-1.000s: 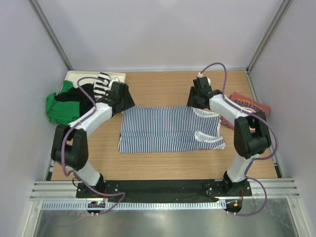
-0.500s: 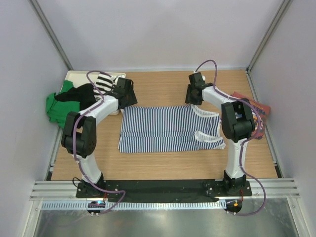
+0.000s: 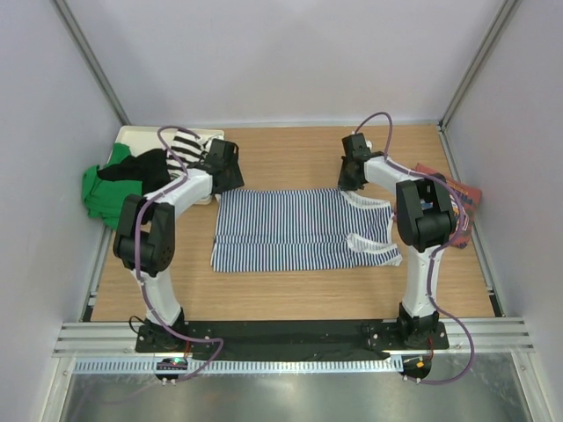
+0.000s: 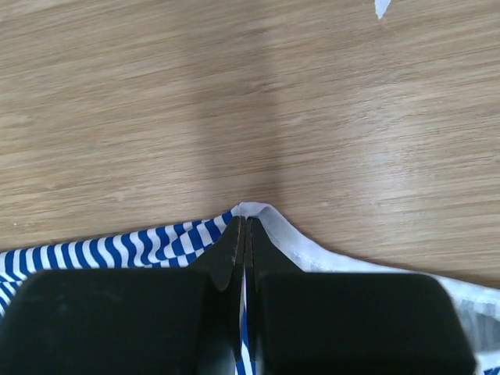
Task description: Fold and stack the tank tops
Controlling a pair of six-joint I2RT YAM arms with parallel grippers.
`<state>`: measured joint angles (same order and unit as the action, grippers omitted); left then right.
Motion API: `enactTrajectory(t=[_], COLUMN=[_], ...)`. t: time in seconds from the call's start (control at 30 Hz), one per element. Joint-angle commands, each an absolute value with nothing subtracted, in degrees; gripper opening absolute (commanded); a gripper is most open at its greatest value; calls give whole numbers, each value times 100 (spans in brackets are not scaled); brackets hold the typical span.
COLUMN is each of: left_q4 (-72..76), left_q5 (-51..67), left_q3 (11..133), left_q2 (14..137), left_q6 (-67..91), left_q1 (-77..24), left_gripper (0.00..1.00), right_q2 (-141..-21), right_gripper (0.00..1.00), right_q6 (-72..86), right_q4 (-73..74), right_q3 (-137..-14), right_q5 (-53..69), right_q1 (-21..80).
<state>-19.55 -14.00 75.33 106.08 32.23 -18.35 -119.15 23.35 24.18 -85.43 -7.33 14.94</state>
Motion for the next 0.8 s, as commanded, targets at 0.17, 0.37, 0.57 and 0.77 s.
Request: enactTrajectory(t=[0.17, 0.37, 0.57, 0.77], left_q4=[-1986, -2100, -2206, -2250], left_q5=[-1547, -1538, -1907, -2039], left_q3=[8138, 8525, 8596, 8403], left_q2=[11144, 11592, 11672, 11558], left_q6=[3059, 3111, 3234, 3375], left_q1=[-1793, -1793, -1793, -1697], left_gripper=[58, 53, 50, 57], right_q2=[-11725, -11619, -11584, -11601], right_gripper=[1, 1, 1, 1], right_q6=[2399, 2408, 2408, 2426], right_q4=[2259, 2189, 2180, 2171], right_q3=[-8385, -8244, -8183, -8183], right_q5=[-738, -721, -730, -686], right_q1=[1362, 1336, 1310, 1292])
